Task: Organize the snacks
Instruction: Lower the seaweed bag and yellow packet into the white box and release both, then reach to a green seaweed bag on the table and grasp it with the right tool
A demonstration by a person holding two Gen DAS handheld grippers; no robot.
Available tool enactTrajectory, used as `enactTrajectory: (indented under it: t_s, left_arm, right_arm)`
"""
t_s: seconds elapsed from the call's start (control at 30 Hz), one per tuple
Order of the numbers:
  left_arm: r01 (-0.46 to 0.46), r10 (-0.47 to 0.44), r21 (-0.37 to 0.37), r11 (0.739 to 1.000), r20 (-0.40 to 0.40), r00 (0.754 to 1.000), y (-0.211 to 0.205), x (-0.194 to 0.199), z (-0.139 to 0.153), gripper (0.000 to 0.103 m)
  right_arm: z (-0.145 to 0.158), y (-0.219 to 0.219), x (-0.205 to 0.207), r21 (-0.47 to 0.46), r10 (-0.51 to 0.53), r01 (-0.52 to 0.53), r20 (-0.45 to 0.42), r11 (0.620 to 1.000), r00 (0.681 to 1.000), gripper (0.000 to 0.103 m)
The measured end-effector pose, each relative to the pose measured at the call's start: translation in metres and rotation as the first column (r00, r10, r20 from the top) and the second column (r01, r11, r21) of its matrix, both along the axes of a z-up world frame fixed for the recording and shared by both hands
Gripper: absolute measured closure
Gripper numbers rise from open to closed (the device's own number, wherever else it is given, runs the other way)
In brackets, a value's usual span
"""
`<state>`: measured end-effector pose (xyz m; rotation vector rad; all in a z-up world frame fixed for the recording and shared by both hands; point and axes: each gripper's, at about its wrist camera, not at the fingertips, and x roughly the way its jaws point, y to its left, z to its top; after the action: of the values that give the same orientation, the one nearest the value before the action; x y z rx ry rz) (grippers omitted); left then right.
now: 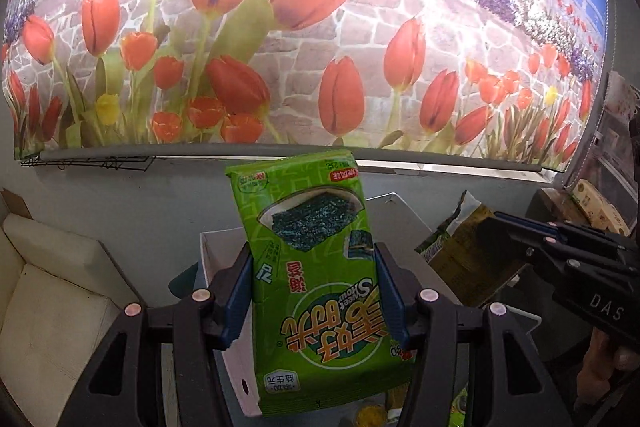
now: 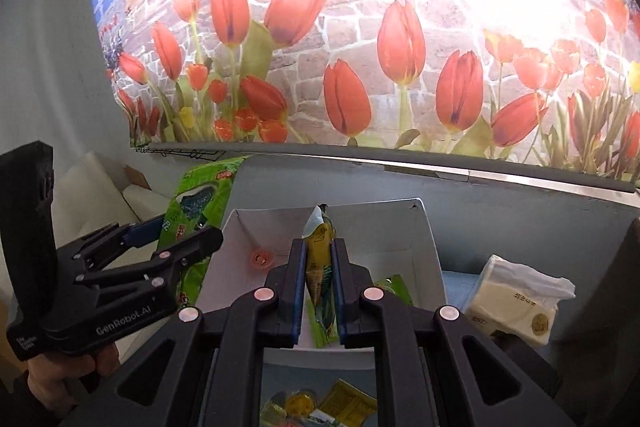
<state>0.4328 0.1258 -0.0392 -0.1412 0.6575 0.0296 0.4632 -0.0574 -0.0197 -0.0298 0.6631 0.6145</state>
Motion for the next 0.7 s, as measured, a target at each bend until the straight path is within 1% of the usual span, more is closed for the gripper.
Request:
enactTrajectory:
  t_s: [0.13,0.23,0.3,0.37,0.4,0.43,0.47,0.5,0.53,0.6,0.63,0.7]
  left_arm:
    - [-0.015,0.016,0.017,1.0,-0.057,0.998,0.006,0.024,-0.024,0.039]
    - [-0.019,0.021,0.031,0.999,-0.08,0.997,0.009,0.031,-0.039,0.037]
    - [-0.017,0.02,0.032,0.999,-0.093,0.995,0.007,0.032,-0.046,0.033]
    - [-0.005,0.008,0.031,1.0,-0.105,0.994,0.006,0.036,-0.052,0.026]
    - [-0.003,0.006,0.031,1.0,-0.113,0.994,0.005,0.037,-0.054,0.022]
    - [0.003,0.001,0.03,1.0,-0.123,0.992,0.004,0.039,-0.054,0.01]
    - [0.002,0.002,0.03,1.0,-0.129,0.992,0.003,0.039,-0.056,0.0]
    - [0.0,0.005,0.039,0.999,-0.128,0.992,0.001,0.038,-0.056,0.0]
    - [0.005,0.0,0.044,0.999,-0.122,0.993,0.001,0.037,-0.055,0.0]
    - [0.003,0.003,0.049,0.999,-0.126,0.992,0.002,0.035,-0.054,0.0]
    - [0.008,-0.003,0.039,0.999,-0.136,0.991,0.003,0.035,-0.054,0.0]
    - [0.002,0.004,0.04,0.999,-0.138,0.99,0.003,0.031,-0.05,0.0]
  right_arm:
    - [-0.009,0.014,0.031,-0.01,-0.029,0.029,-0.015,1.0,0.999,0.09]
    - [-0.017,0.02,0.041,-0.048,-0.039,0.037,-0.024,0.998,0.999,0.09]
    - [-0.021,0.021,0.045,-0.054,-0.039,0.038,-0.026,0.998,0.999,0.09]
    - [-0.026,0.019,0.048,-0.05,-0.042,0.04,-0.048,0.998,0.998,0.09]
    - [-0.027,0.018,0.05,-0.05,-0.046,0.044,-0.056,0.998,0.997,0.088]
    - [-0.028,0.017,0.05,-0.053,-0.054,0.051,-0.054,0.997,0.997,0.083]
    - [-0.028,0.015,0.05,-0.055,-0.062,0.06,-0.044,0.997,0.997,0.063]
    - [-0.027,0.012,0.049,-0.057,-0.078,0.077,-0.025,0.995,0.997,0.036]
    - [-0.024,0.007,0.048,-0.043,-0.092,0.091,-0.007,0.995,0.996,0.029]
    - [-0.016,-0.003,0.045,0.005,-0.084,0.084,-0.012,0.996,0.996,0.028]
    - [-0.012,-0.007,0.043,0.015,-0.085,0.085,-0.021,0.996,0.996,0.028]
    - [-0.005,-0.015,0.035,0.026,-0.09,0.09,-0.008,0.996,0.996,0.028]
